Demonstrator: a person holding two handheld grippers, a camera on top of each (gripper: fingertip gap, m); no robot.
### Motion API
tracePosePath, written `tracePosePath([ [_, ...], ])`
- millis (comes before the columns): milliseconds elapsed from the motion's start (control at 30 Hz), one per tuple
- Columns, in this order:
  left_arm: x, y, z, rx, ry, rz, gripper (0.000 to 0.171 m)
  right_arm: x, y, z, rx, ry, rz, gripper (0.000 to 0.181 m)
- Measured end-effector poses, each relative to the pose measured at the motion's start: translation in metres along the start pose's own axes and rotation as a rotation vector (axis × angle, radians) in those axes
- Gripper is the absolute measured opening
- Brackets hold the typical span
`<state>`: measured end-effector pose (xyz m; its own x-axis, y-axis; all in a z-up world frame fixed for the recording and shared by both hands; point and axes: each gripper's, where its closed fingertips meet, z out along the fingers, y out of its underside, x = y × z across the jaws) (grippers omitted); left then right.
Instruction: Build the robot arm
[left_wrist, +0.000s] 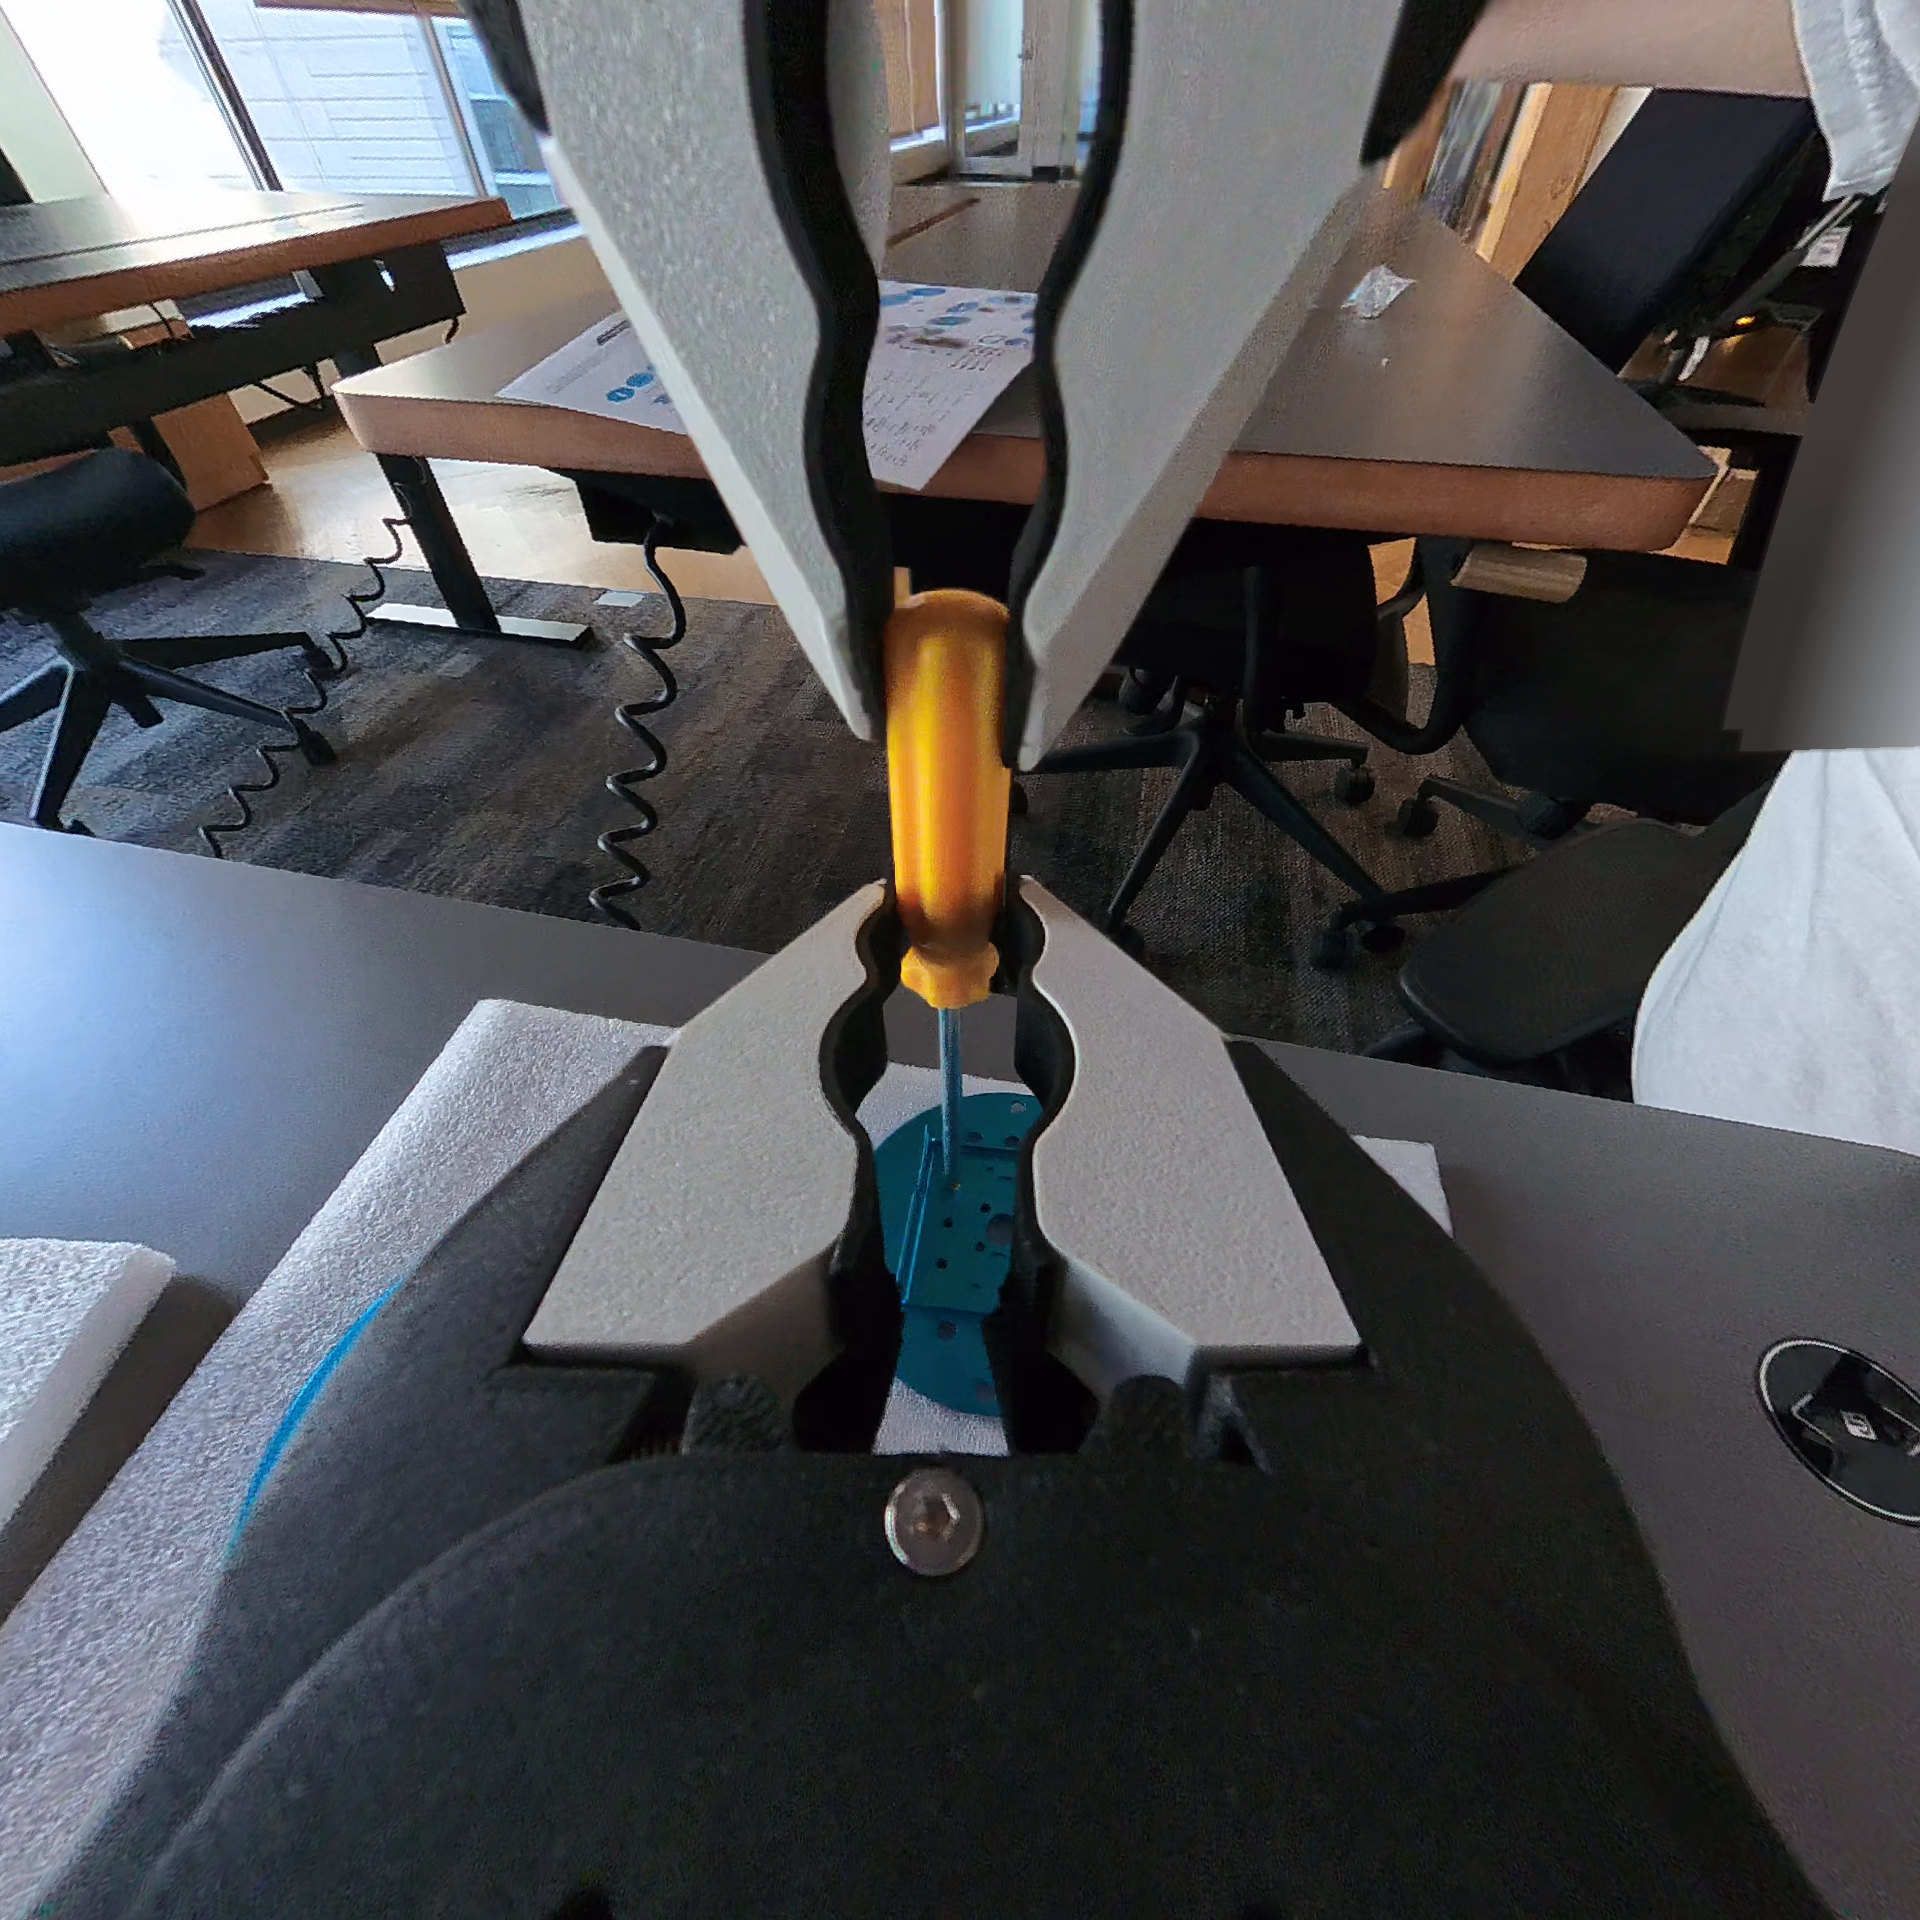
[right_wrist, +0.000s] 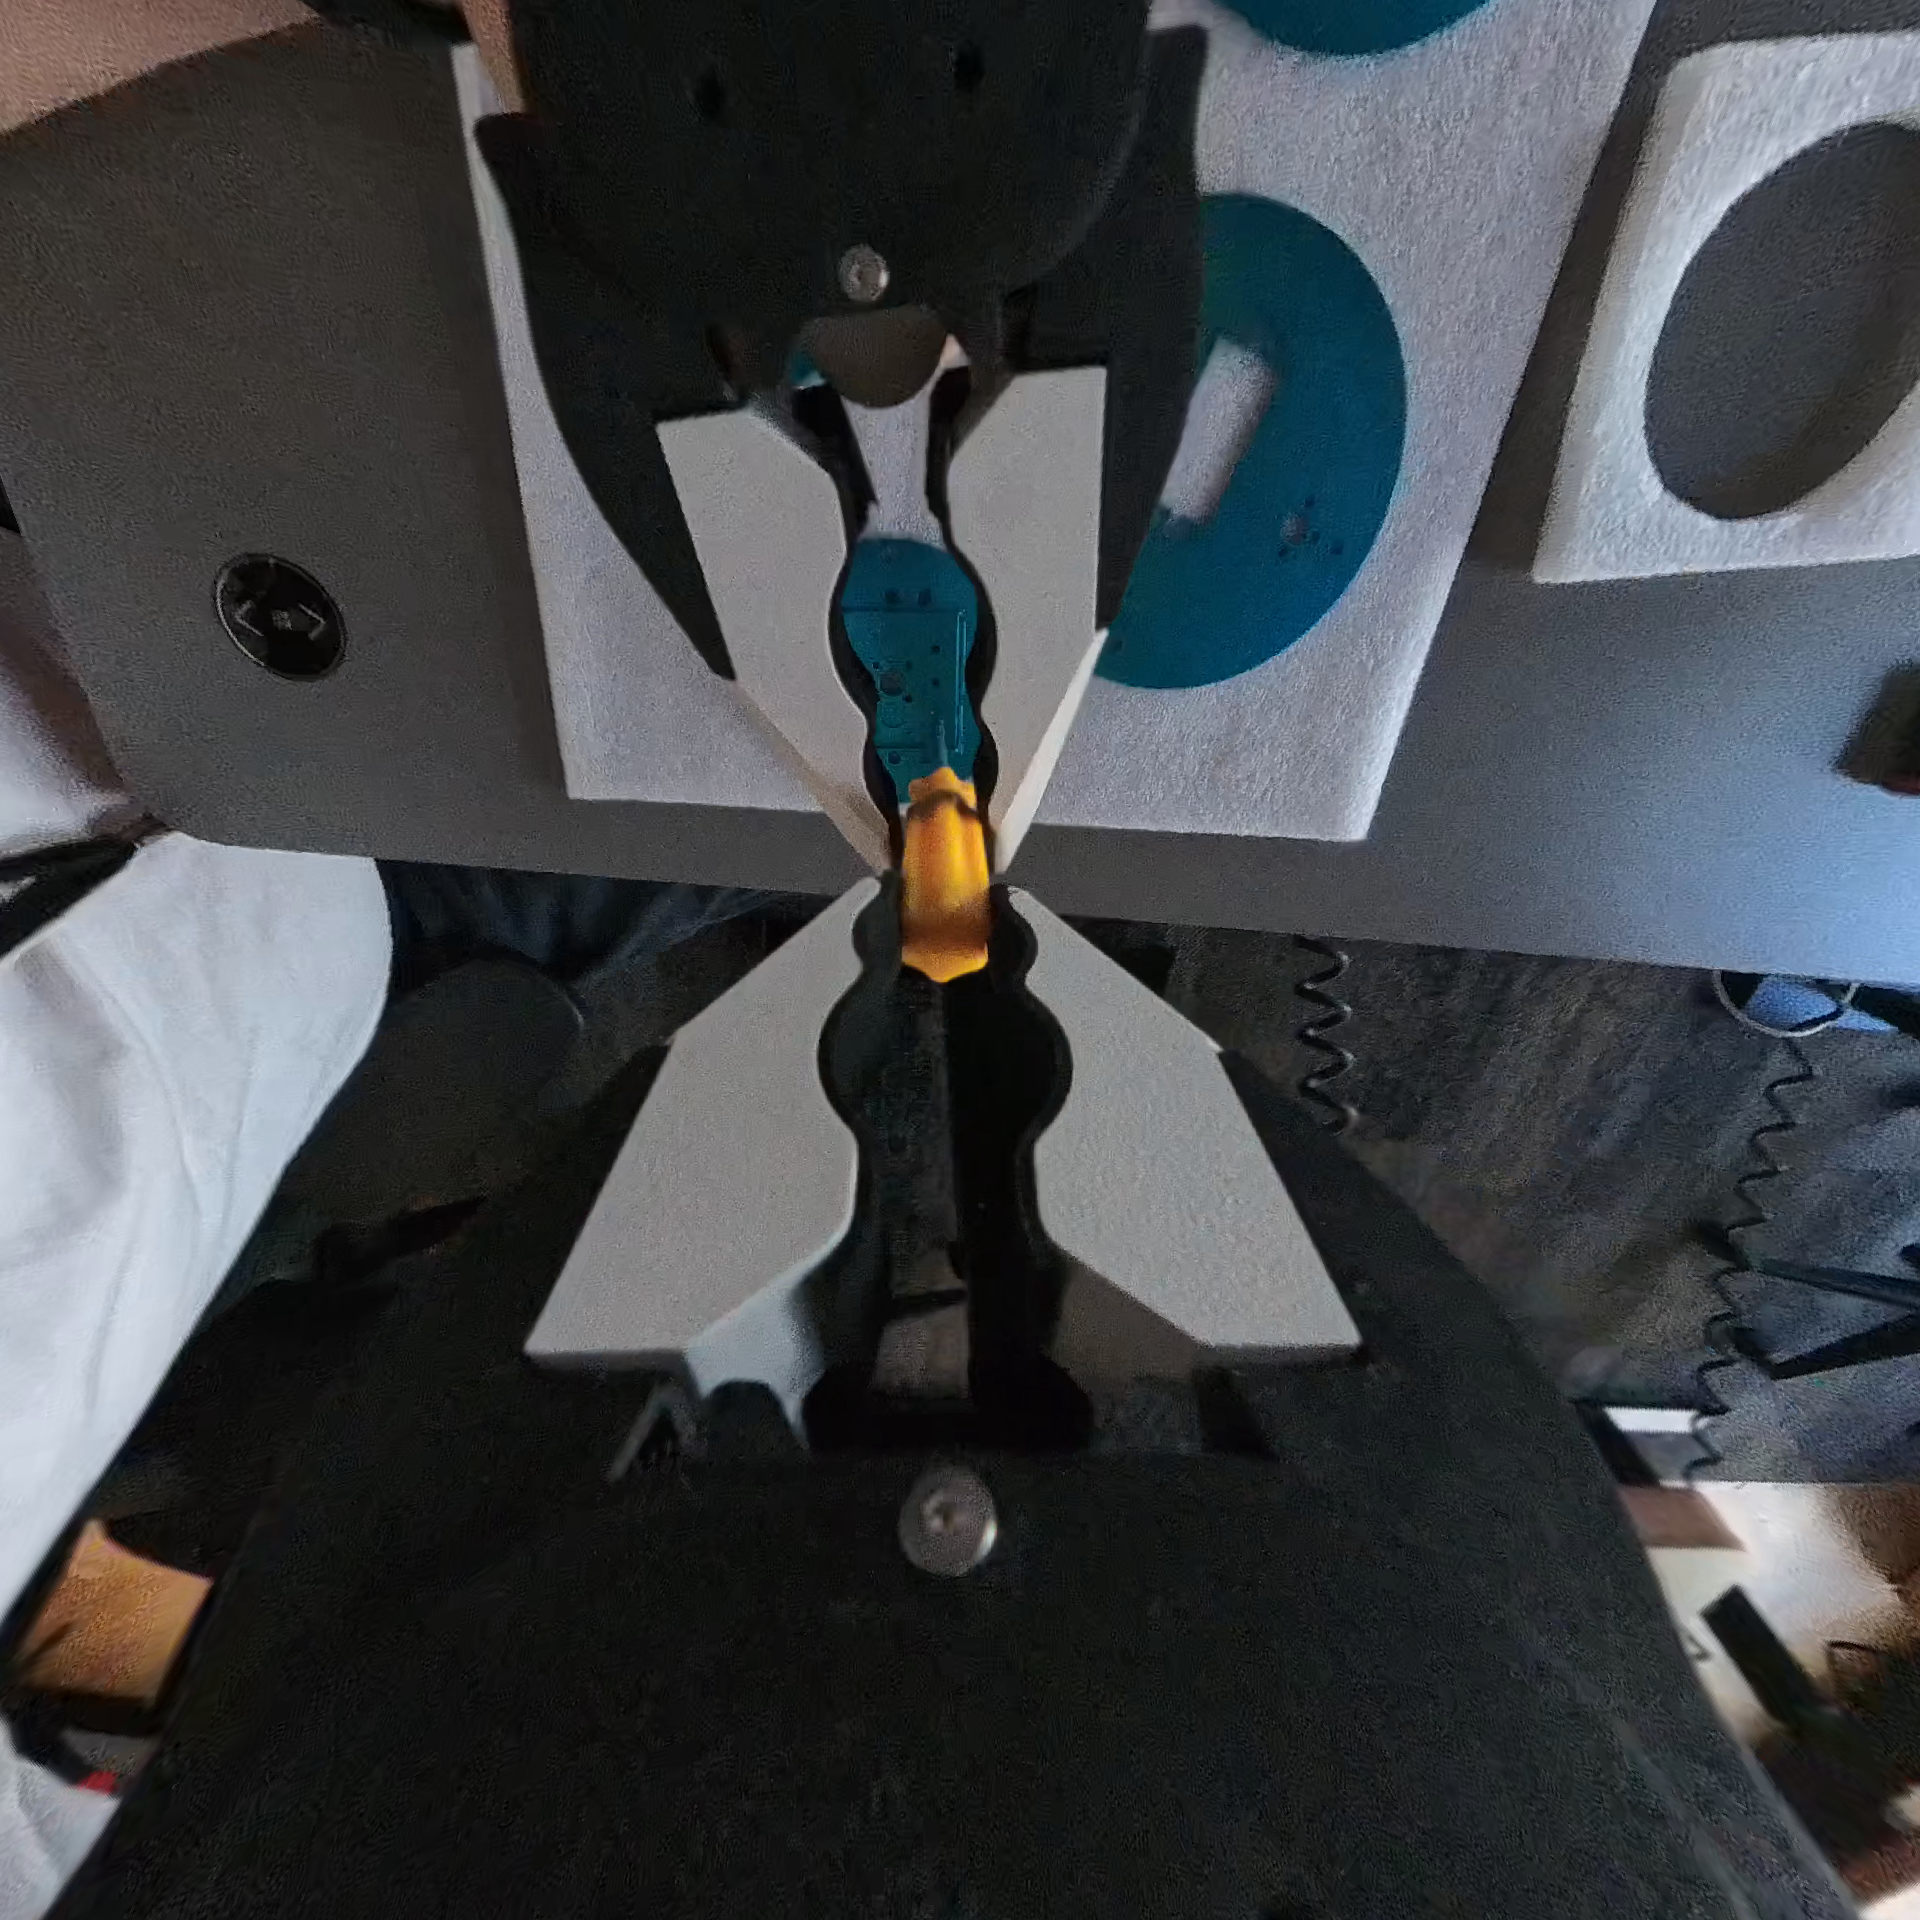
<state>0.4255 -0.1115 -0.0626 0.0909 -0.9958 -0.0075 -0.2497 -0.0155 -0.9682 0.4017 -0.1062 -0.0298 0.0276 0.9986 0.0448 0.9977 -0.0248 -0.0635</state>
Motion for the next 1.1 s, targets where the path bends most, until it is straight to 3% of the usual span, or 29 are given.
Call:
tracePosePath([
  [133,0.002,0.000,0.000,0.005,0.015,-0.003,0.016,-0.003,0.000,0.001,-0.005,-0.053,0.068,0.016],
  [233,0.001,0.001,-0.001,0.001,0.012,0.002,0.016,0.001,-0.002,0.003,-0.010,0.056,-0.196,0.024],
  [300,0.001,0.001,-0.001,0.006,0.015,0.002,0.016,0.000,-0.004,0.004,-0.008,0.098,-0.294,0.019],
  [633,0.000,0.002,0.003,-0.012,-0.007,0.000,0.022,0.004,-0.001,0.006,-0.012,-0.037,0.081,0.018],
  [700,-0.002,0.002,0.003,-0.015,-0.018,-0.003,0.015,0.005,-0.002,0.005,-0.004,-0.047,0.127,0.018],
  [933,0.000,0.003,0.002,-0.018,-0.003,0.023,0.015,0.000,-0.003,0.004,0.008,0.041,-0.249,0.018],
  [1033,0.002,0.003,0.002,-0.024,-0.003,0.045,0.015,-0.004,-0.010,0.005,0.045,0.038,-0.294,0.016],
  [1100,0.001,0.003,0.003,-0.028,-0.011,0.046,0.016,-0.004,-0.008,0.005,0.025,0.020,-0.206,0.016],
])
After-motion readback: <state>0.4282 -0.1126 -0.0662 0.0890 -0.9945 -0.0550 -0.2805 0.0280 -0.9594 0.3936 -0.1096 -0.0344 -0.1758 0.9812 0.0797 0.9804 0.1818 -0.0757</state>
